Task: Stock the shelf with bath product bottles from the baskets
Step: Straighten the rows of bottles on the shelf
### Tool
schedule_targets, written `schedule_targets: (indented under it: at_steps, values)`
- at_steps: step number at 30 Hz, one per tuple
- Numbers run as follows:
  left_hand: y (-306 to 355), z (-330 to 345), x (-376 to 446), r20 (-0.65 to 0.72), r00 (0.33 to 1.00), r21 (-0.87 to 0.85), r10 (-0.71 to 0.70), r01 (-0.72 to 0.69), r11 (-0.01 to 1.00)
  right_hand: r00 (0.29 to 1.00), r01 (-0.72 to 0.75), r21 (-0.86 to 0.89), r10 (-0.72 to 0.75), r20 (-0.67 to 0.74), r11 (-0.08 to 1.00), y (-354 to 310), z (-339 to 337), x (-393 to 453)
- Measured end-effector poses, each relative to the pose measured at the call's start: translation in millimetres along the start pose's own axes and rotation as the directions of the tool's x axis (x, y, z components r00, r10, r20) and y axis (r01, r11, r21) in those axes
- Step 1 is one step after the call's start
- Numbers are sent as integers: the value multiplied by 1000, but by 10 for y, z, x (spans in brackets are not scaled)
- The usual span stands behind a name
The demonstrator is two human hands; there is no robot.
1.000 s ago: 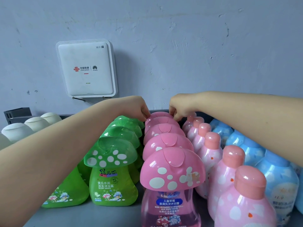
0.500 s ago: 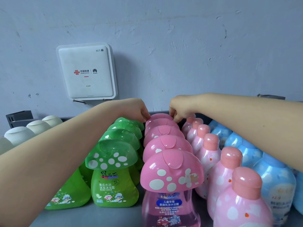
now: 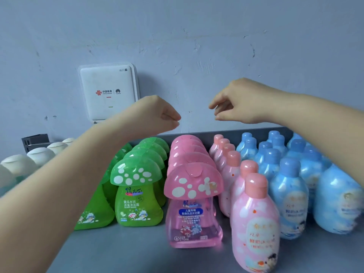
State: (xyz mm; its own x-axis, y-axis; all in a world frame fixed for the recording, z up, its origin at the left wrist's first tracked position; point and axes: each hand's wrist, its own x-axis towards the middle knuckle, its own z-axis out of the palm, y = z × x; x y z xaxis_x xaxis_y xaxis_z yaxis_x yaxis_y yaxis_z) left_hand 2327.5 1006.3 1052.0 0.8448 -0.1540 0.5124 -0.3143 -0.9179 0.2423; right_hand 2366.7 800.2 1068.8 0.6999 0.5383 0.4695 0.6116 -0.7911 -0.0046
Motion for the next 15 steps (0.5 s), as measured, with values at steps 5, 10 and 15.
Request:
schedule_targets:
  at_steps: [5, 10, 15]
  values:
    - [315, 181, -507, -126, 989, -88, 82, -94, 992, 996, 25, 157, -12, -83, 987, -21, -13, -618]
    - [604, 516, -901, -245, 969, -219, 17, -72, 973, 975, 75, 341, 3, -221, 937, 50, 166, -1085]
    - [757, 728, -1150, -443, 890, -241, -109, -1, 970, 954, 97, 486, 59, -295, 869, 120, 413, -1468]
